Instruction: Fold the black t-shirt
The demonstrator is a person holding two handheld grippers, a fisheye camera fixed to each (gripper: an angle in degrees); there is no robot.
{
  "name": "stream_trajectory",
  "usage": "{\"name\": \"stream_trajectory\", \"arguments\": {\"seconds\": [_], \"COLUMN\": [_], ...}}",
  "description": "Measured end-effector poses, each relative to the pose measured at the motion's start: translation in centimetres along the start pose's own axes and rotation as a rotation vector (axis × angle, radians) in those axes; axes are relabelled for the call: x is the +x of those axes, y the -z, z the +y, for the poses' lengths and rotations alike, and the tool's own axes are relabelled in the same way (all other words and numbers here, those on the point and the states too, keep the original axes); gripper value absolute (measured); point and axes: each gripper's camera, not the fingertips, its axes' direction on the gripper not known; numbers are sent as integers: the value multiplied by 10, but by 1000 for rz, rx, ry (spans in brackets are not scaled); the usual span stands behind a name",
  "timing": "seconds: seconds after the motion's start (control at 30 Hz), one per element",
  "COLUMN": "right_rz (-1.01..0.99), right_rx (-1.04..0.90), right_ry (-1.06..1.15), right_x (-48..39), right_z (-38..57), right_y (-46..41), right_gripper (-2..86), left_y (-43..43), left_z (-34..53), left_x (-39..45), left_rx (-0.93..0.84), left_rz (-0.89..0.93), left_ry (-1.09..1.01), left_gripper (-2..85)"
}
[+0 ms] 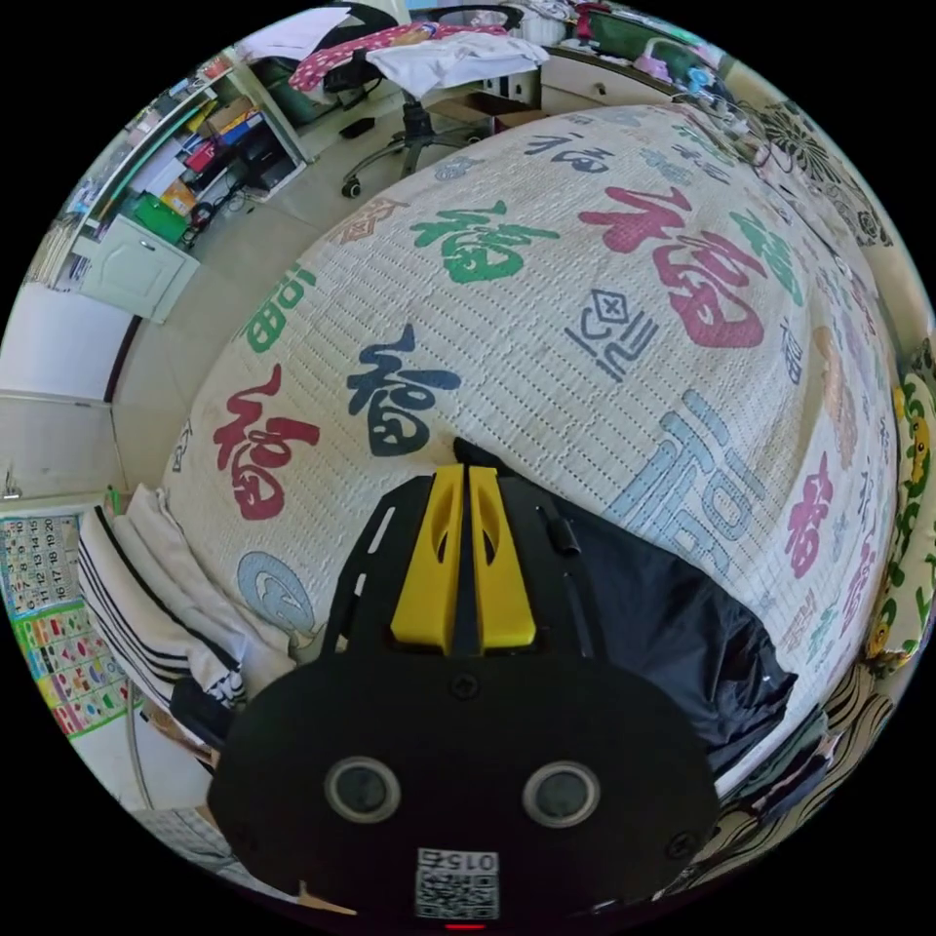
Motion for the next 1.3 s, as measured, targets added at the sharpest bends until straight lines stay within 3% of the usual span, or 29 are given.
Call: {"name": "stream_trajectory", "arguments": {"seconds": [0.2, 0.43, 0.57, 0.73, 0.83, 1.1, 1.2, 1.3], "right_rz": [-237, -515, -496, -496, -465, -336, -357, -174], "right_rx": [143, 439, 472, 399, 382, 356, 243, 84], "right_ry": [-49, -118, -165, -325, -387, -197, -155, -142], "right_x": [66, 197, 253, 328, 356, 351, 337, 335], "right_z": [47, 182, 258, 344, 368, 328, 303, 300], "right_y": [54, 124, 120, 72, 66, 85, 65, 43], "right_gripper": [-9, -8, -6, 6, 18, 38, 6, -4], "left_y": [21, 19, -18, -69, -66, -94, -122, -128], "left_z": [-11, 22, 78, 101, 89, 10, -3, -14], "left_x": [58, 202, 256, 269, 279, 286, 270, 261], "left_rx": [38, -45, -170, -390, -380, -315, -405, -438], "left_rz": [-7, 32, -45, -90, -76, -191, -292, -280], "left_ry": [-164, -704, -962, -1005, -1006, -903, -866, -846], "left_gripper": [-4, -2, 2, 22, 44, 53, 48, 41]}}
